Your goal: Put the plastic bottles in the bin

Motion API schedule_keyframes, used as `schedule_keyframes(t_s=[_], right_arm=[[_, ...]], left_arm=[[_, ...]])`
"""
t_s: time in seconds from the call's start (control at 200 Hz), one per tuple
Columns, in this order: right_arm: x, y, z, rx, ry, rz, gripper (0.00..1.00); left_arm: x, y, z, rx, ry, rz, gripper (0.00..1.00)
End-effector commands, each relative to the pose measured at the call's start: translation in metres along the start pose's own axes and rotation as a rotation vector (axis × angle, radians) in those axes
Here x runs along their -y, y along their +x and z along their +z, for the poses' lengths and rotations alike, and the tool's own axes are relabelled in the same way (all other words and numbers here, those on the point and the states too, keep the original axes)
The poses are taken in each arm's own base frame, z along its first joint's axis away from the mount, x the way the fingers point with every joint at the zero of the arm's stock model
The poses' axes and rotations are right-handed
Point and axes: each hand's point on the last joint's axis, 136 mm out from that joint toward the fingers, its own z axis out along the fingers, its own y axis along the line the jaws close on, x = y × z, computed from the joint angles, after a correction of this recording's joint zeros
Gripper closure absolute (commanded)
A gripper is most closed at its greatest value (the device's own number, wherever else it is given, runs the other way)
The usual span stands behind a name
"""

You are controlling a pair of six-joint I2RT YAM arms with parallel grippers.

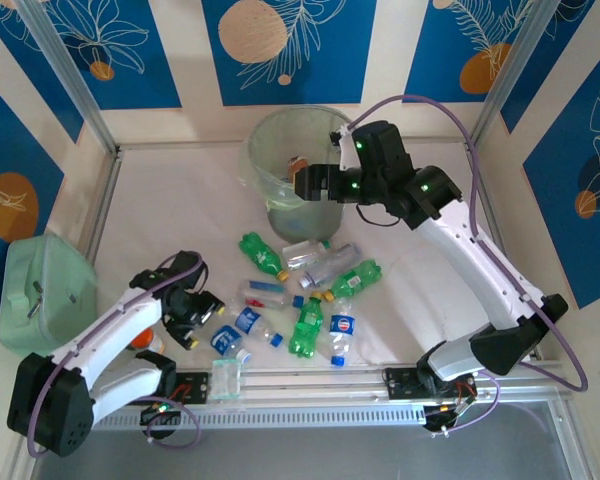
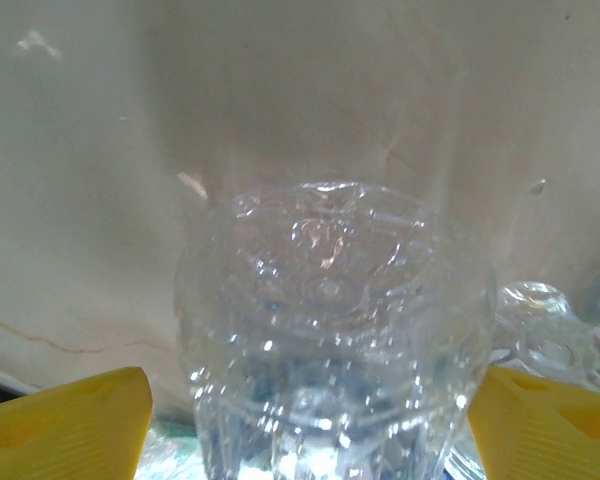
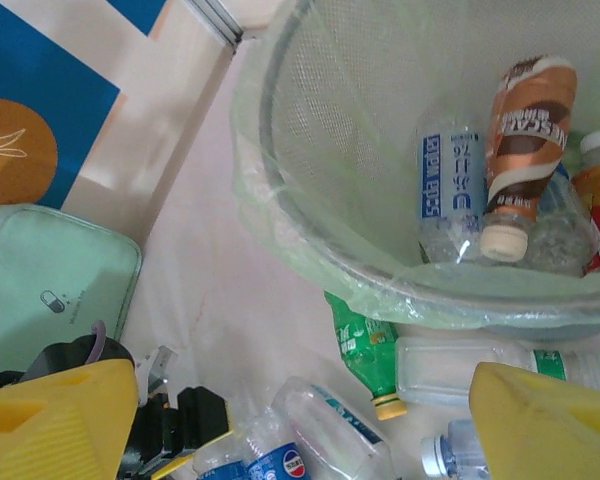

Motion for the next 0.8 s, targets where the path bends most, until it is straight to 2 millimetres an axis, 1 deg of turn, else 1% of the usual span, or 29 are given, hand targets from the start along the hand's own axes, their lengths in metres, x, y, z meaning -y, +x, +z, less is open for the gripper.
schedule_keyframes(t_s=[0.0,0.11,0.225,0.33,0.455,0.635,0.695,0.795], right_arm=[[-0.006,0.004,-0.008,0.009,-0.029,0.011,0.13],[-0.001,0.011,-0.006,-0.006,-0.017,0.023,0.14],[0.003,0.017,-0.004,-0.021,-0.009,0.033,0.15],[0.002,0.021,-0.002,-0.037,-0.017,0.039,0.16],[-0.006,0.026,-0.001,-0.048,-0.036,0.027,0.16],[-0.02,0.025,-0.006,-0.04,-0.075,0.009,0.16],[-0.027,0.023,-0.009,-0.033,-0.099,0.003,0.16],[-0.043,0.024,-0.013,-0.033,-0.157,-0.017,0.15]], left_arm=[[0.006,0.001,0.01,-0.008,0.008,-0.019,0.21],[0.009,-0.001,0.016,-0.01,0.006,-0.021,0.26],[0.013,-0.003,0.018,-0.005,0.013,-0.019,0.33],[0.018,-0.006,0.016,0.008,0.024,-0.007,0.39],[0.026,-0.01,0.008,0.034,0.037,0.015,0.43],[0.035,-0.016,-0.008,0.073,0.053,0.056,0.49],[0.041,-0.017,-0.018,0.091,0.069,0.076,0.5],[0.057,-0.023,-0.045,0.148,0.121,0.125,0.51]])
